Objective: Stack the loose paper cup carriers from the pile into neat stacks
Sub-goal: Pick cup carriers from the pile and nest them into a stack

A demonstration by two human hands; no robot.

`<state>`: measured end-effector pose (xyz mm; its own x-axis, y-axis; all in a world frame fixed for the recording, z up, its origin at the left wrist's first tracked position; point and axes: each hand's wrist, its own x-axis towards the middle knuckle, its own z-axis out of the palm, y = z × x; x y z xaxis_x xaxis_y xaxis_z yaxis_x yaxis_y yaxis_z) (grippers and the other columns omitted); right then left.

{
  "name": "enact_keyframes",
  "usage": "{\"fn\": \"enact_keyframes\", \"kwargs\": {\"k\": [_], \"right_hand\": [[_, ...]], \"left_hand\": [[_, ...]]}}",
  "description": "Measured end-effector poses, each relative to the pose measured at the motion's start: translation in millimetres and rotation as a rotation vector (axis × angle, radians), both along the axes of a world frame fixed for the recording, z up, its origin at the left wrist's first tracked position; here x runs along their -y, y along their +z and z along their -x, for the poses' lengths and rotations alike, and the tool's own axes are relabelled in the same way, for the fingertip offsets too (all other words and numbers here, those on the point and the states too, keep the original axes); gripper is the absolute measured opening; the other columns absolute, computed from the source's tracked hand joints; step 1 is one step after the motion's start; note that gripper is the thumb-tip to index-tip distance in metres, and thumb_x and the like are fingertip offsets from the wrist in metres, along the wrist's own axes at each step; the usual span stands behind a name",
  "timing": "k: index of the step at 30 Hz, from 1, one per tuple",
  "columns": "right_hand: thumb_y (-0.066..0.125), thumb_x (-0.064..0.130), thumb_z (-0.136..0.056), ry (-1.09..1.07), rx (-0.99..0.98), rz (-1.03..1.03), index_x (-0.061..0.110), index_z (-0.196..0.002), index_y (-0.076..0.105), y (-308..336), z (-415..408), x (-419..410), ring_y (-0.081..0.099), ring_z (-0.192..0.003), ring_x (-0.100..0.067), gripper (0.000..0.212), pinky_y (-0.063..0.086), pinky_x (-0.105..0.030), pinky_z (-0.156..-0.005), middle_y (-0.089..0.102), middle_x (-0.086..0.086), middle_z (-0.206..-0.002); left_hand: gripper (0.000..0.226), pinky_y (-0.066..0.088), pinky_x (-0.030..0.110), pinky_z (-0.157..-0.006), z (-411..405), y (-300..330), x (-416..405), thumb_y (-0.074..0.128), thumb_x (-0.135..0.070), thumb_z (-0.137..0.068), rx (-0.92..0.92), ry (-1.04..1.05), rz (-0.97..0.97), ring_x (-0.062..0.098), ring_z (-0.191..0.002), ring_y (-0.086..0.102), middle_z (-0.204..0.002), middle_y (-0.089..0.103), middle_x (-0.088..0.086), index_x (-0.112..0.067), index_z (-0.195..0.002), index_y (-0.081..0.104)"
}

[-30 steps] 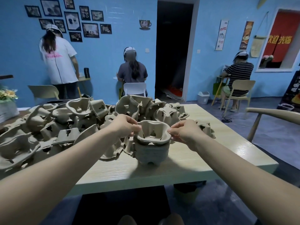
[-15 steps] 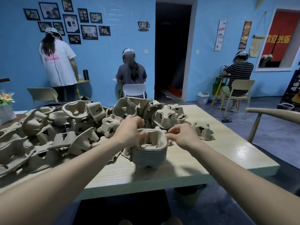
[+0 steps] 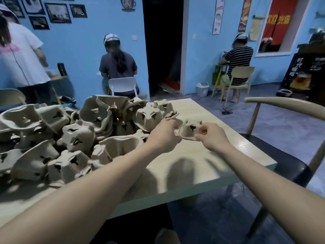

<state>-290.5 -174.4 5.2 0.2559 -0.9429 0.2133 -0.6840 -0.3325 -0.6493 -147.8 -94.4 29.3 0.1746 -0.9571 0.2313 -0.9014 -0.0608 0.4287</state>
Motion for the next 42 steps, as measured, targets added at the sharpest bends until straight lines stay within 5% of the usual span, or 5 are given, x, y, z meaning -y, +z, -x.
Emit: {"fn": "enact_keyframes", "kwargs": {"k": [8, 20, 32, 37, 42], "right_hand": [[0.068, 0.019, -0.08, -0.052, -0.047, -0.007, 0.009, -0.124, 0.052, -22, 9, 57, 0.042, -0.123, -0.028, 0.048, 0.039, -0.037, -0.097, 0.046, -0.012, -0.132], [0.079, 0.03, -0.072, 0.165, 0.008, -0.069, 0.011, -0.143, 0.03, -40, -12, 100, 0.034, -0.132, -0.025, 0.088, 0.029, -0.034, -0.11, 0.03, -0.008, -0.145], [0.086, 0.023, -0.063, 0.075, 0.096, -0.013, 0.01, -0.126, 0.048, -34, 17, 90, 0.046, -0.099, -0.015, 0.074, 0.033, -0.021, -0.081, 0.042, -0.005, -0.124], [0.085, 0.025, -0.064, 0.042, 0.198, -0.065, 0.012, -0.116, 0.055, -26, 40, 72, 0.05, -0.1, -0.02, 0.062, 0.039, -0.025, -0.089, 0.038, -0.006, -0.116], [0.082, 0.013, -0.068, 0.117, 0.368, -0.144, 0.009, -0.105, 0.058, -15, 52, 55, 0.059, -0.093, -0.026, 0.044, 0.049, -0.039, -0.085, 0.058, -0.016, -0.112]], "left_hand": [[0.044, 0.038, 0.036, -0.1, 20, -49, 43, 0.055, -0.024, -0.09, -0.016, 0.015, -0.139, 0.027, -0.12, 0.047, -0.131, 0.048, 0.012, -0.01, -0.13, 0.046], [0.043, 0.036, 0.03, -0.09, 21, -64, 51, 0.06, -0.041, -0.087, 0.129, -0.077, -0.194, 0.022, -0.115, 0.048, -0.127, 0.05, 0.002, -0.019, -0.123, 0.053], [0.048, 0.039, 0.032, -0.091, 16, -67, 56, 0.06, -0.045, -0.086, 0.169, -0.093, -0.194, 0.023, -0.116, 0.049, -0.126, 0.051, 0.003, -0.017, -0.124, 0.052], [0.05, 0.041, 0.034, -0.096, 15, -69, 61, 0.061, -0.044, -0.086, 0.189, -0.094, -0.236, 0.026, -0.118, 0.046, -0.126, 0.052, 0.007, -0.015, -0.125, 0.05], [0.035, 0.043, 0.029, -0.088, 26, -54, 65, 0.055, -0.03, -0.093, -0.133, 0.019, -0.136, 0.025, -0.109, 0.058, -0.116, 0.063, 0.008, -0.008, -0.12, 0.056]]}}
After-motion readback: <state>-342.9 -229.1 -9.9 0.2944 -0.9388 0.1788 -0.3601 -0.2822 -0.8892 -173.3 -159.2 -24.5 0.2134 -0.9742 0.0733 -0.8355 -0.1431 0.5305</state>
